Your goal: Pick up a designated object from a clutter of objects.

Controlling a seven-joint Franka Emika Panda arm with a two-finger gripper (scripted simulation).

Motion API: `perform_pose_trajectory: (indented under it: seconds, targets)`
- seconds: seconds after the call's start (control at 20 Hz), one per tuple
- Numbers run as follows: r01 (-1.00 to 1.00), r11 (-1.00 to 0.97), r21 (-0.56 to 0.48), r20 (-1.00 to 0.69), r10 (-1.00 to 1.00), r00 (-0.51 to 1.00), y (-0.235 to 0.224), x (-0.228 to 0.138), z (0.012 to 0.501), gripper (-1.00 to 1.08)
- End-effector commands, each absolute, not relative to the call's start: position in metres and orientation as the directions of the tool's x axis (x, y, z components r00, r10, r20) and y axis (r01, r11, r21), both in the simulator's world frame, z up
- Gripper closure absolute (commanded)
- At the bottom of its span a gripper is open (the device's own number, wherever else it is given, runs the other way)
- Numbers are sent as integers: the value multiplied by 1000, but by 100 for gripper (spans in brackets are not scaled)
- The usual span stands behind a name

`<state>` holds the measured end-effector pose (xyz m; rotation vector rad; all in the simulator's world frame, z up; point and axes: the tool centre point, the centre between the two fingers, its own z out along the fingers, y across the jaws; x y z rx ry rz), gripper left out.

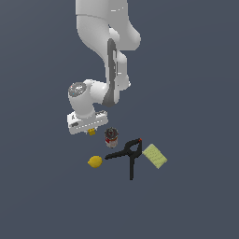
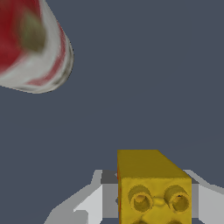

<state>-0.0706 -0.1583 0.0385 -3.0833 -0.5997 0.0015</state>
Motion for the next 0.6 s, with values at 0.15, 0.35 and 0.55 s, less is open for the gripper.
perform_pose_trajectory:
  seconds: [0.15, 0.35, 0.55]
  targets:
    - [375, -927, 0, 0, 375, 927, -158, -56, 66, 108]
    - [375, -927, 0, 0, 375, 927, -157, -41, 95, 108]
    - [375, -927, 0, 0, 375, 927, -156, -22, 129, 108]
